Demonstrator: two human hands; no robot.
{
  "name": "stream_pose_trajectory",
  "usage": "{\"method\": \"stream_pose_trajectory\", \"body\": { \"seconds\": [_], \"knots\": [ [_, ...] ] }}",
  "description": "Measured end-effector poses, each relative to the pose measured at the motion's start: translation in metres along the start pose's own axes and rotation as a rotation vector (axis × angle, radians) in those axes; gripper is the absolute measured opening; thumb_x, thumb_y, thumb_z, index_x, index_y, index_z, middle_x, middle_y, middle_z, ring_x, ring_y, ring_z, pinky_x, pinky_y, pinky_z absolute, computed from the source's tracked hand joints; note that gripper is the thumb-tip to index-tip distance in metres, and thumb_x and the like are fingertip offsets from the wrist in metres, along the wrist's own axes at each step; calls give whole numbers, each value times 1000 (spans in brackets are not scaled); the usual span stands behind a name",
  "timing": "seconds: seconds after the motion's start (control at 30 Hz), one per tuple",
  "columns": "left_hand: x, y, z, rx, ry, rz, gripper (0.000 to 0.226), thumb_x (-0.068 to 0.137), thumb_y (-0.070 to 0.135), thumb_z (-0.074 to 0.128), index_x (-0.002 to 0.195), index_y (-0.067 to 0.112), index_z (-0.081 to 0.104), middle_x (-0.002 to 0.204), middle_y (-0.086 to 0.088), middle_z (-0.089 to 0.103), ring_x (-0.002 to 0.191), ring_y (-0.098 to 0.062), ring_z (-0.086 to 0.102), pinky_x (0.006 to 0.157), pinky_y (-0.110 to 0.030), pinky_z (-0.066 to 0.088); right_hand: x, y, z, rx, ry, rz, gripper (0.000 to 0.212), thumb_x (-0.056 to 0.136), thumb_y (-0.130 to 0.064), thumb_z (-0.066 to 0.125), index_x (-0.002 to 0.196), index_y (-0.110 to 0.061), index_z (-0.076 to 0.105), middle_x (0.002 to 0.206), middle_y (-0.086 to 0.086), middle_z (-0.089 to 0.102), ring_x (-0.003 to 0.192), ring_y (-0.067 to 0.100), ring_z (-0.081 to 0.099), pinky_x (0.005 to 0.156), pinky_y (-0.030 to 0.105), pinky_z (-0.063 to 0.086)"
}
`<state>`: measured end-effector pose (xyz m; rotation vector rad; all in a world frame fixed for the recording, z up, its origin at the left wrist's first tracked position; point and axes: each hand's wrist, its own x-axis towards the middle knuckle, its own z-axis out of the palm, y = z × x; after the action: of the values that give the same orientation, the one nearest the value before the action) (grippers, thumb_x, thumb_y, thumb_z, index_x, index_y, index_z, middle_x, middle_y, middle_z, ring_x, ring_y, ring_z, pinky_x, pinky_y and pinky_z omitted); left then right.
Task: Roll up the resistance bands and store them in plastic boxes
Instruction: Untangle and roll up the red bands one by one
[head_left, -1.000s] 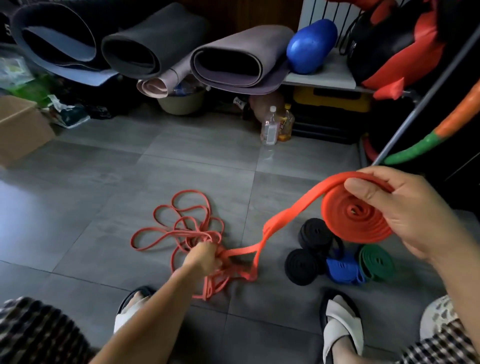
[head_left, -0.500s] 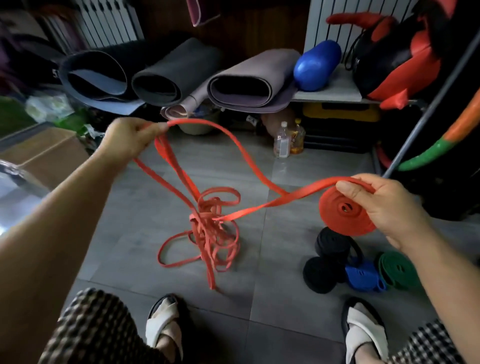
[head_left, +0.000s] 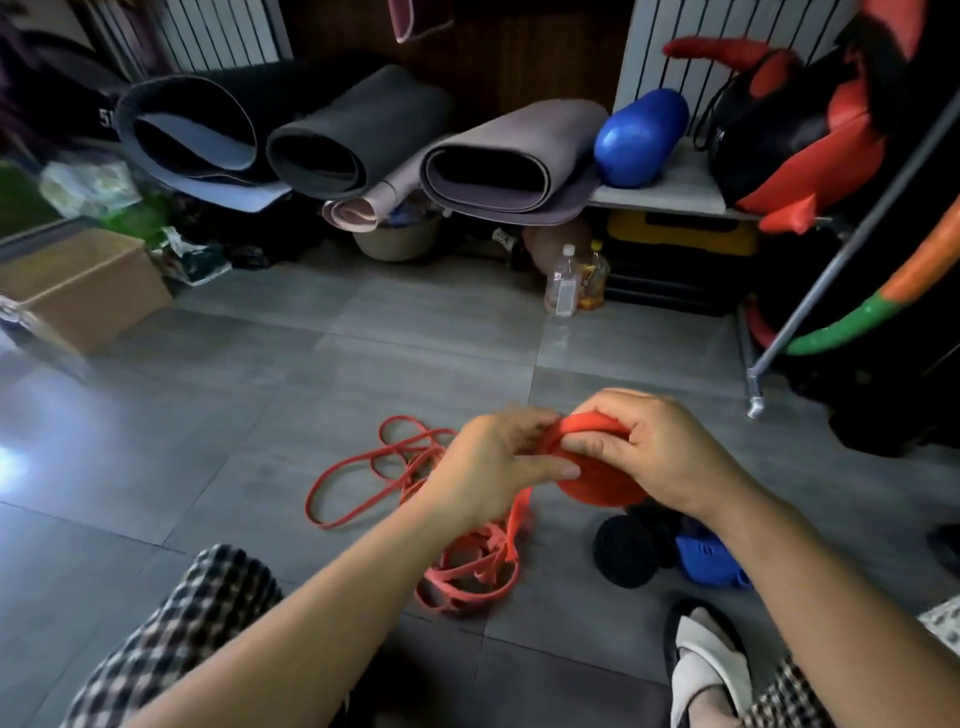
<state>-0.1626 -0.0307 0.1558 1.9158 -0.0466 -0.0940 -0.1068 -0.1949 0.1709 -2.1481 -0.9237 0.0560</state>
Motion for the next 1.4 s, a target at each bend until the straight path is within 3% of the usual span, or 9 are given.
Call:
{"method": "stream_pose_trajectory", "body": {
  "seconds": [0.1,0.23,0.57,0.73,0.97,1.1,1.23,1.33,1.4],
  "knots": [
    [5,6,-2,-178,80,-49,21,73,-3,72,82,16,68,65,8,69,60,-2,62,61,-14,50,-3,-2,-9,96,57,35,14,69,-56,67,76,-44,65,81,-12,68,80,2,61,71,13,44],
    [7,22,-4,-280,84,-47,13,74,0,72,82,9,68,58,6,68,49,0,61,51,-10,44,-2,-4,-13,354,121,136,11,63,-40,69,72,-34,70,77,-11,71,71,0,63,68,14,47],
    [10,28,-15,-284,77,-75,7,78,6,70,78,13,68,59,5,68,51,-3,61,53,-12,46,10,-4,-19,372,228,165,24,63,-43,68,76,-23,69,75,2,70,70,16,64,70,30,49],
    [9,24,-3,-377,116,-100,9,81,6,65,88,8,71,69,-1,68,60,-4,63,60,-16,51,12,-7,-10,481,344,231,16,64,-41,66,73,-28,66,67,-13,68,65,1,61,66,21,49],
    [11,34,-4,-378,180,12,16,79,5,66,85,18,71,78,2,70,78,-6,62,75,-13,50,14,-19,-16,434,465,90,7,73,-33,63,78,-28,64,69,-22,66,67,-4,60,63,8,44],
    [12,35,9,-456,183,-11,10,84,8,61,88,12,69,65,11,65,64,-1,55,66,-9,46,20,-21,-7,666,663,136,10,73,-32,63,78,-25,63,67,-18,67,66,-4,60,63,12,46],
    [16,34,19,-653,229,-62,18,72,16,67,89,12,70,74,2,70,68,-10,60,72,-19,52,25,-23,-2,757,790,139,5,77,-29,66,72,-30,67,68,-16,67,68,0,62,64,17,49],
    [17,40,17,-625,270,-25,11,79,6,64,87,10,69,66,4,69,61,-7,60,63,-15,51,27,-22,-1,850,758,133,5,77,-30,67,74,-26,67,69,-13,68,69,2,62,65,20,50],
    [17,42,6,-515,280,9,13,80,2,64,86,11,69,59,8,67,55,-2,57,57,-11,46,27,-16,-7,878,596,128,13,73,-40,73,77,-27,70,75,-9,69,74,5,63,70,22,51]
  ]
}}
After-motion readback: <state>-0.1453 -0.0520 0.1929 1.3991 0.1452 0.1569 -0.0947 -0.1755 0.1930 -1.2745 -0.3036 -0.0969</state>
